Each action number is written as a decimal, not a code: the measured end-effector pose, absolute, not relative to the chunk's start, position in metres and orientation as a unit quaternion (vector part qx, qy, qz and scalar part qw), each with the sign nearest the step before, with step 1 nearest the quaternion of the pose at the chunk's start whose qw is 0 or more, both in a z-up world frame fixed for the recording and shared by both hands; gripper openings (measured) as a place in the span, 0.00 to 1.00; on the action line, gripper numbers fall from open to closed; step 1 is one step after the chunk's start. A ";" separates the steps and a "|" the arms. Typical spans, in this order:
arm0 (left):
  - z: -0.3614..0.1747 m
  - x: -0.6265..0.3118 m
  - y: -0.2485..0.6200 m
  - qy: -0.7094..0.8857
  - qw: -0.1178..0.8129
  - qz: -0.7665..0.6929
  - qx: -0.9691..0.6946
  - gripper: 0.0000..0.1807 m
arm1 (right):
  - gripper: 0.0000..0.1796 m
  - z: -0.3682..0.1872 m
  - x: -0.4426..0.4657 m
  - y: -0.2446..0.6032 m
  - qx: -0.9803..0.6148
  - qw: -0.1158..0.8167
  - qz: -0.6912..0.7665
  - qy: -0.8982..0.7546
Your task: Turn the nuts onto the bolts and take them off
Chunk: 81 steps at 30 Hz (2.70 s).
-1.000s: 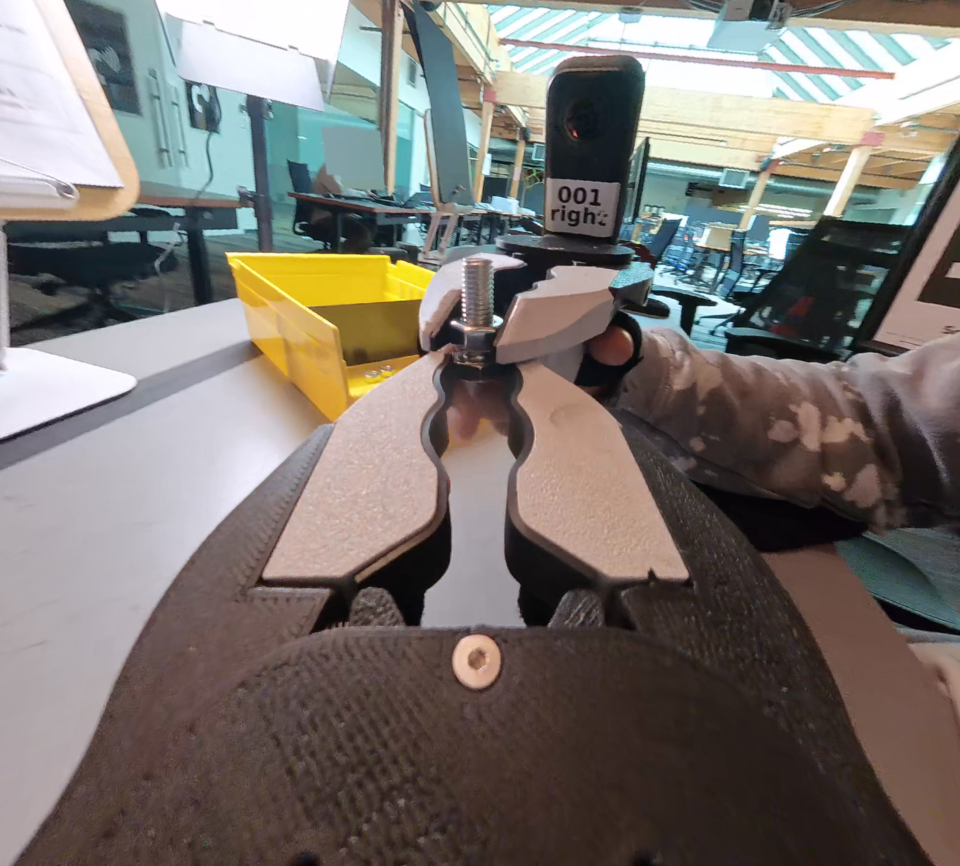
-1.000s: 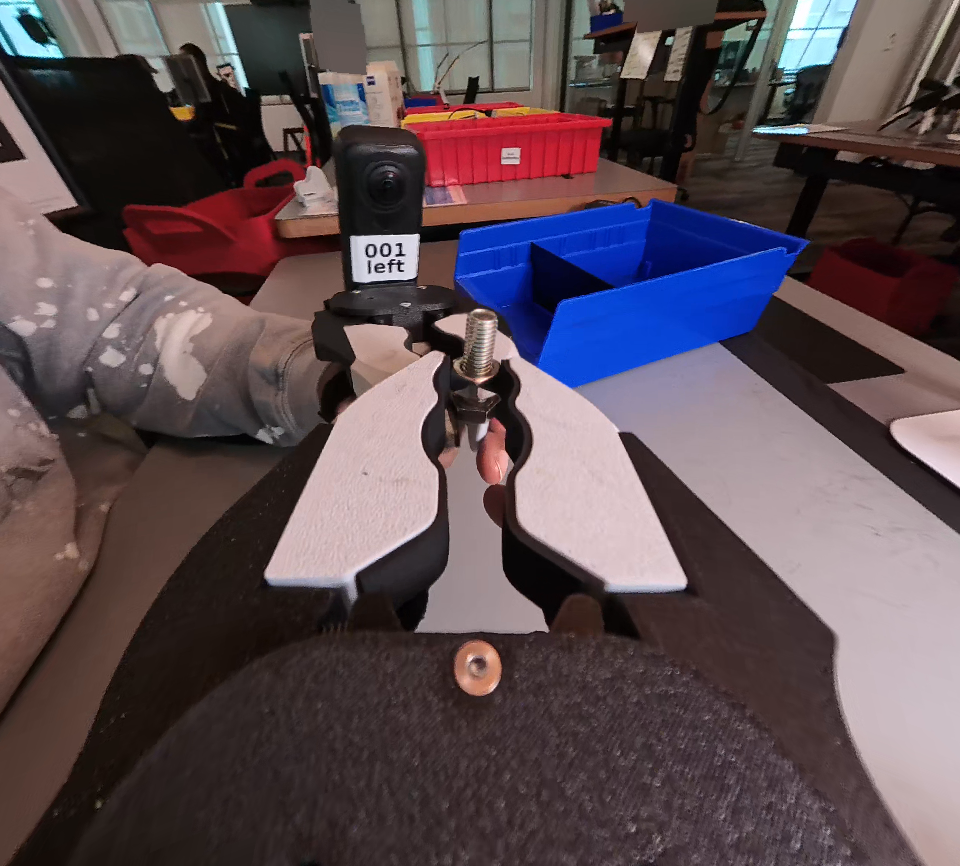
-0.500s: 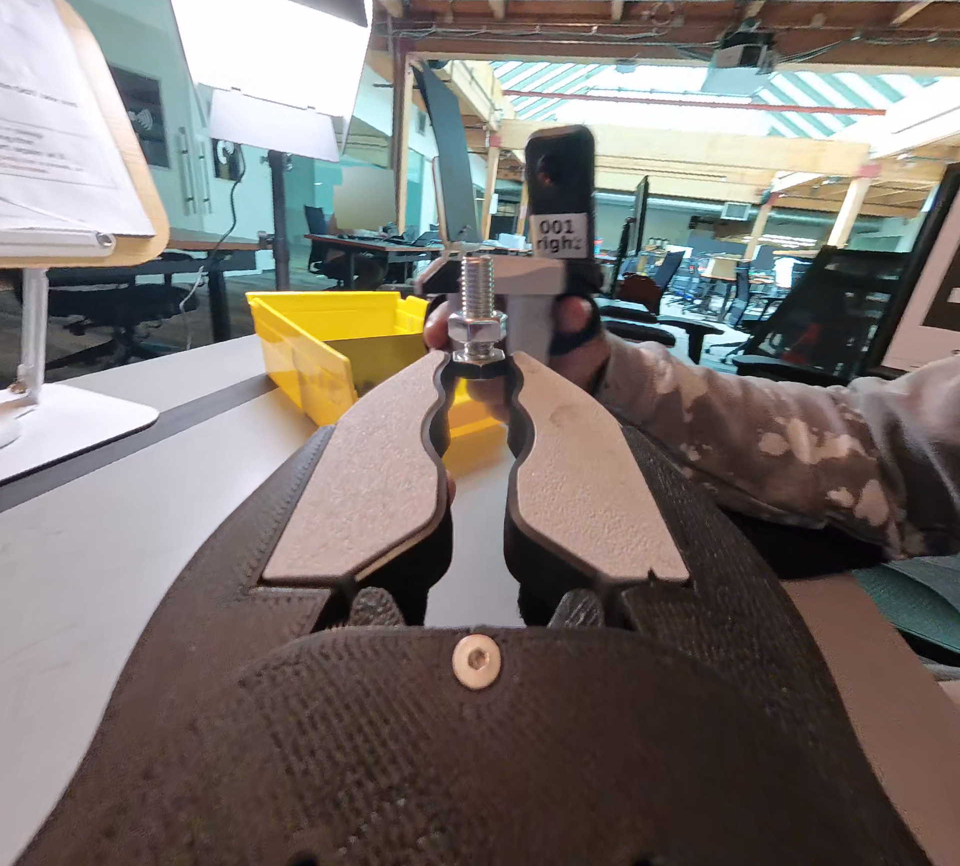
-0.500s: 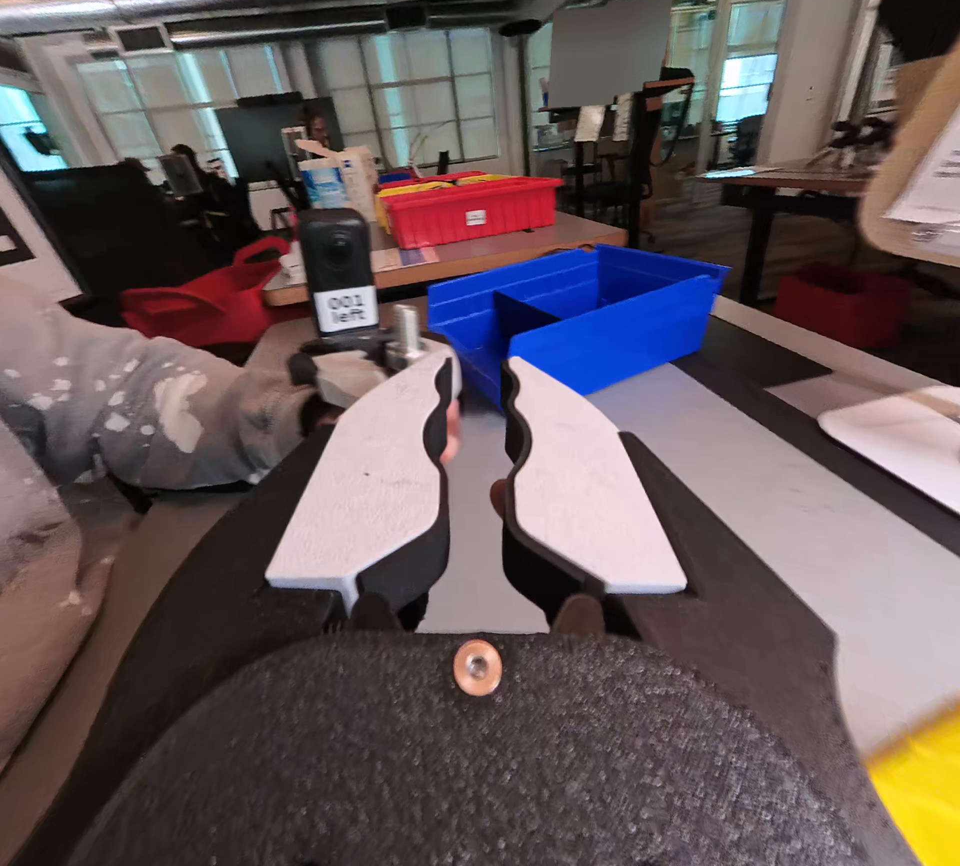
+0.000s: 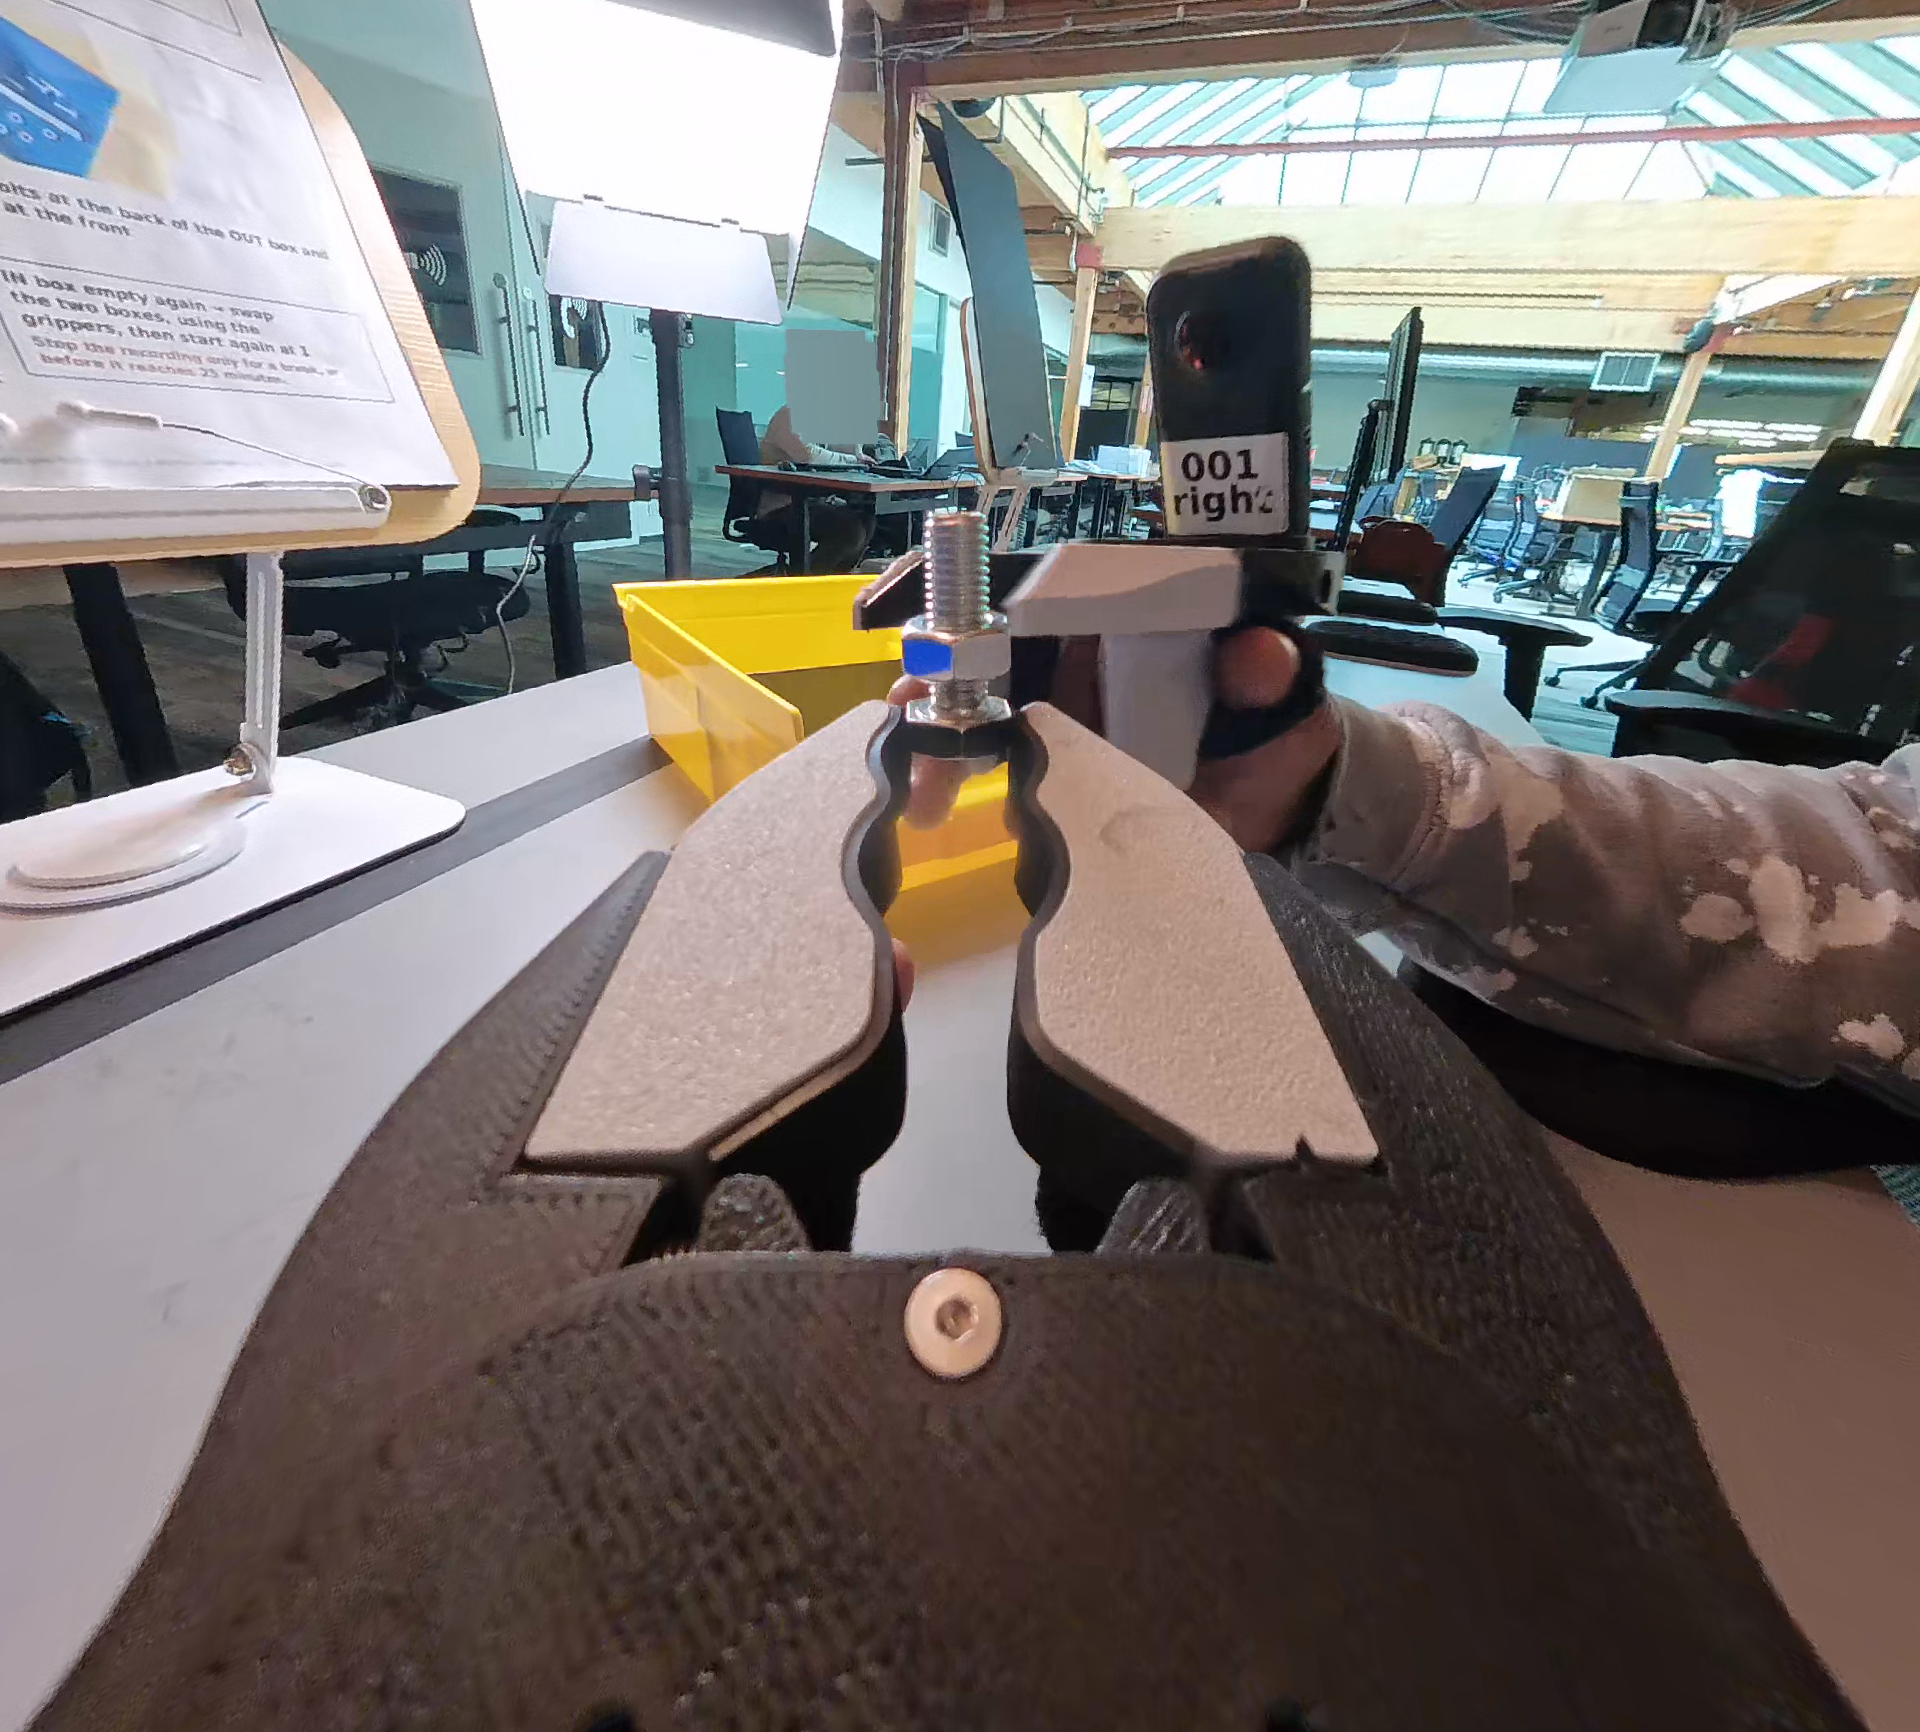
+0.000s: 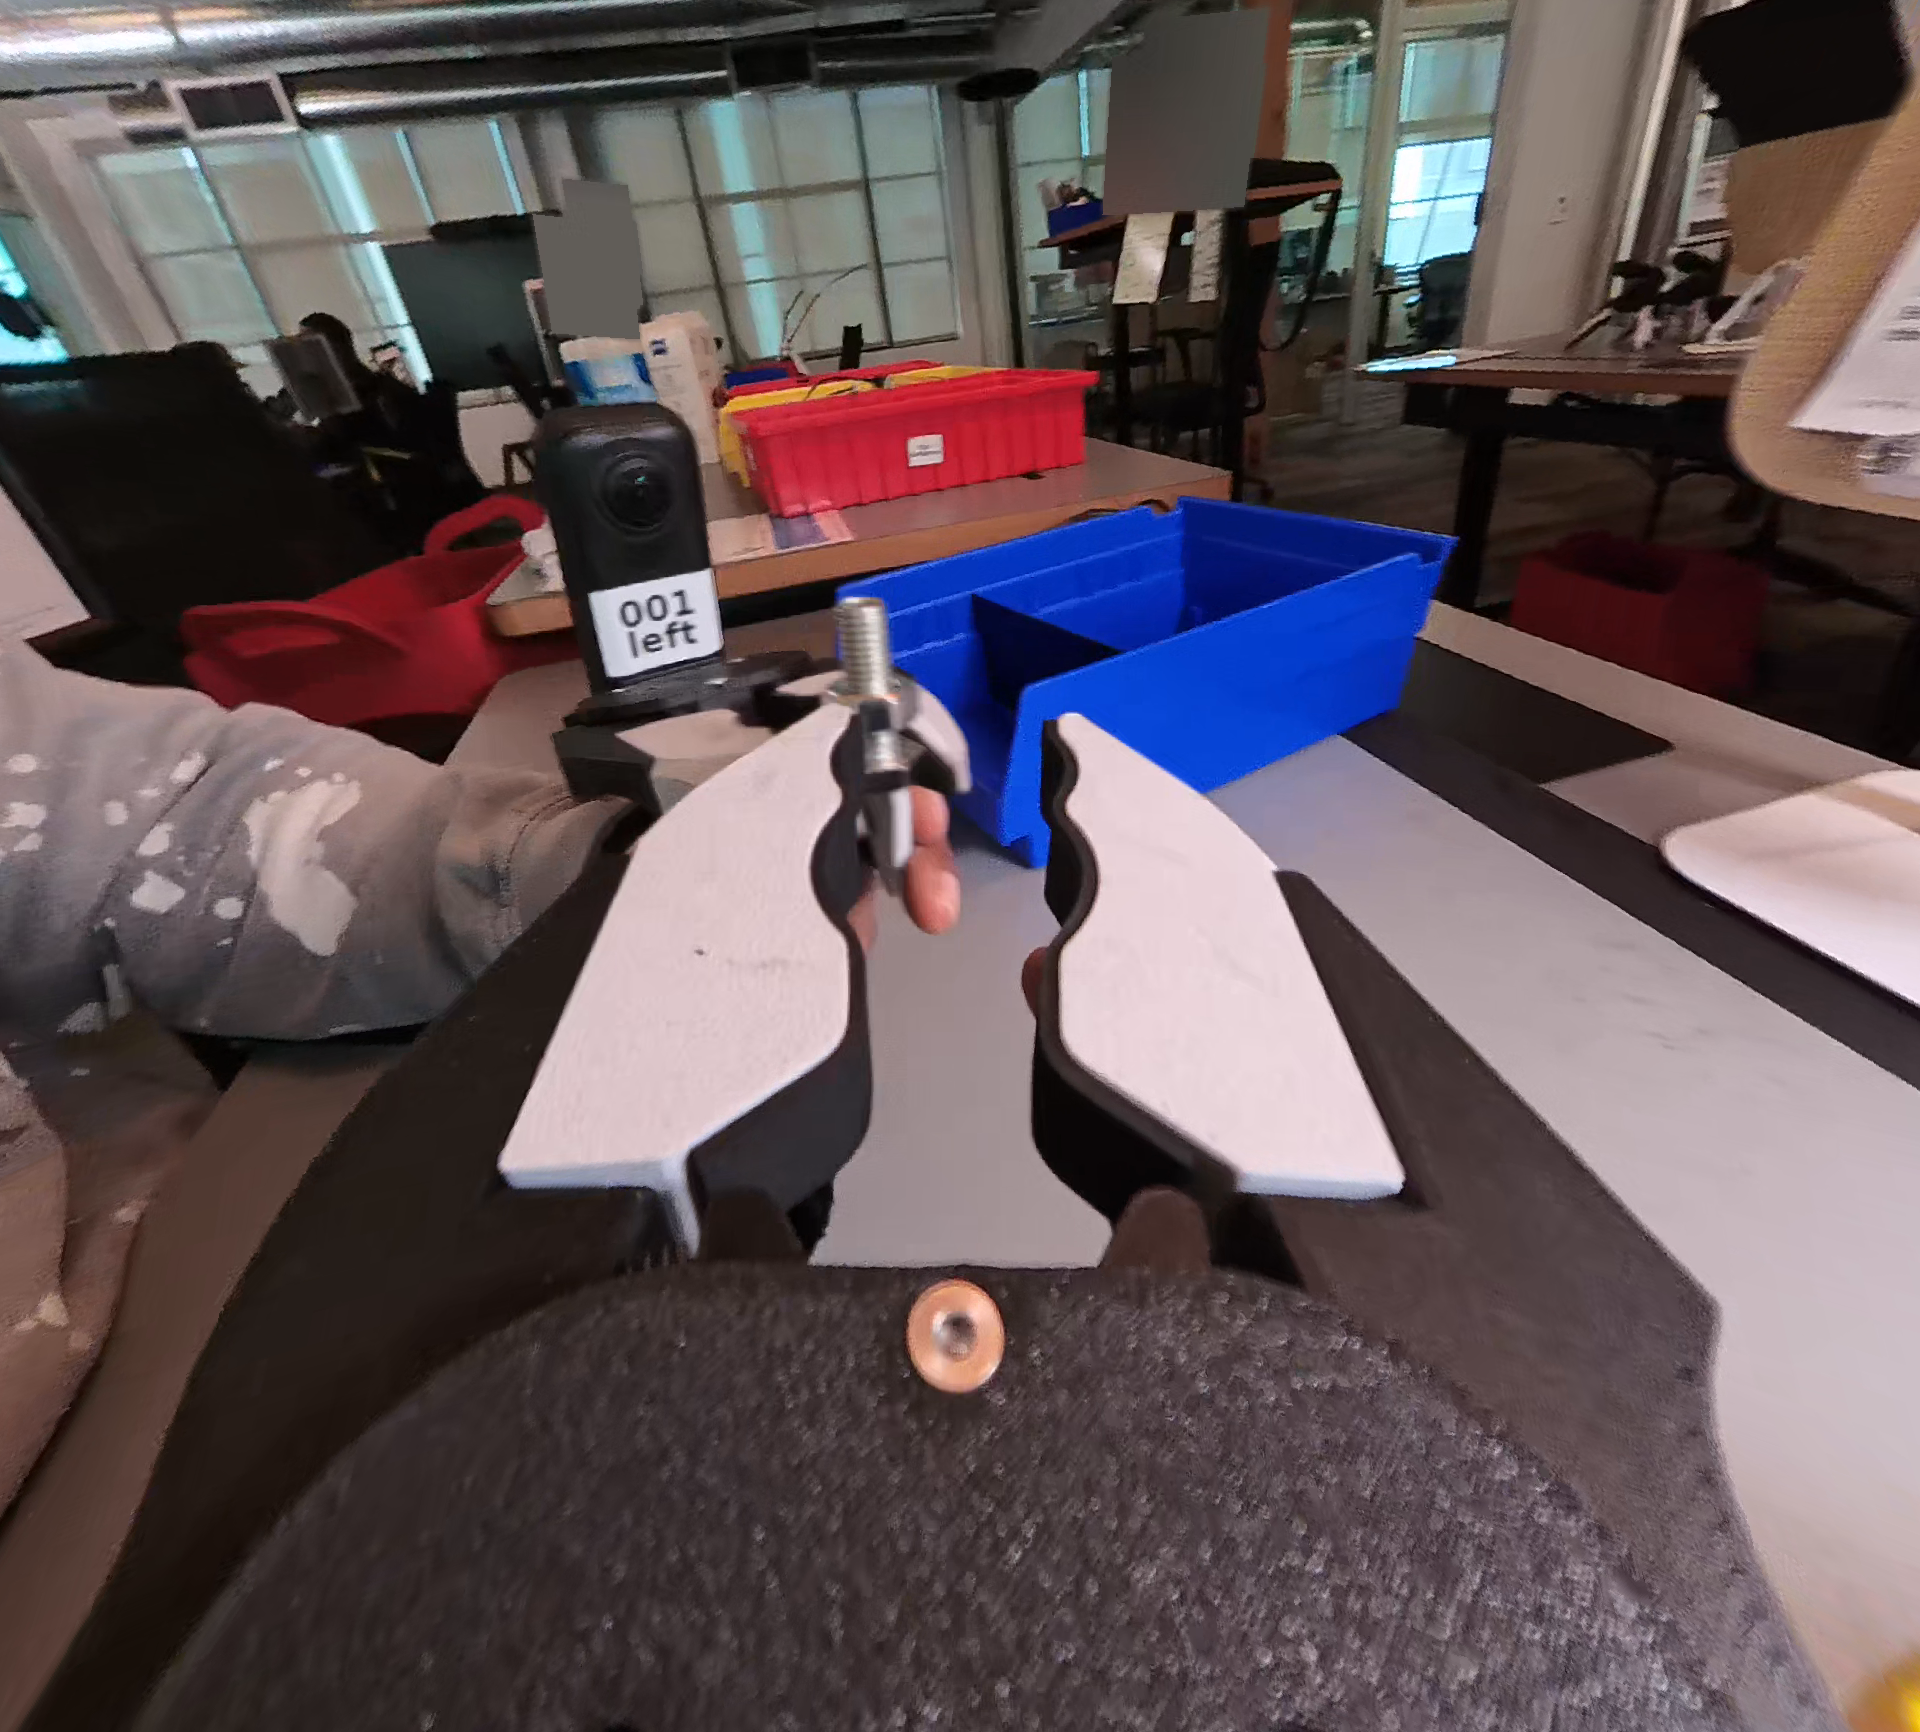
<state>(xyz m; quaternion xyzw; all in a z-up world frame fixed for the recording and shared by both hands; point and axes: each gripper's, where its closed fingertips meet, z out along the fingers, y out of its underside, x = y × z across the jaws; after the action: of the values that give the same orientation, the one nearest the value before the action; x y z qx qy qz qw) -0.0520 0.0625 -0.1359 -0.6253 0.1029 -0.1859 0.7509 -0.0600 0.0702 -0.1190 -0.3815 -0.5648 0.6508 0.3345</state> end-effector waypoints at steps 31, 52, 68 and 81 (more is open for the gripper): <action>-0.130 -0.054 0.060 0.108 0.757 -0.171 -0.621 0.10 | 0.08 -0.115 -0.066 0.086 -0.415 0.365 0.647 -0.526; -0.132 -0.057 0.061 0.094 0.755 -0.189 -0.620 0.10 | 0.17 -0.117 -0.065 0.068 -0.389 0.338 0.669 -0.536; -0.167 -0.031 0.068 0.148 0.678 -0.252 -0.674 0.10 | 0.09 -0.135 -0.052 0.053 -0.368 0.295 0.573 -0.670; -0.161 -0.023 0.064 0.151 0.680 -0.285 -0.659 0.10 | 0.09 -0.129 -0.041 0.054 -0.343 0.285 0.608 -0.657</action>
<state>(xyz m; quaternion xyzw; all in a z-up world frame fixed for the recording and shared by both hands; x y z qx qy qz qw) -0.0234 0.0642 -0.1608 -0.6587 0.1513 -0.2849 0.6797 -0.0411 0.0544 -0.1293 -0.3429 -0.6566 0.6081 0.2854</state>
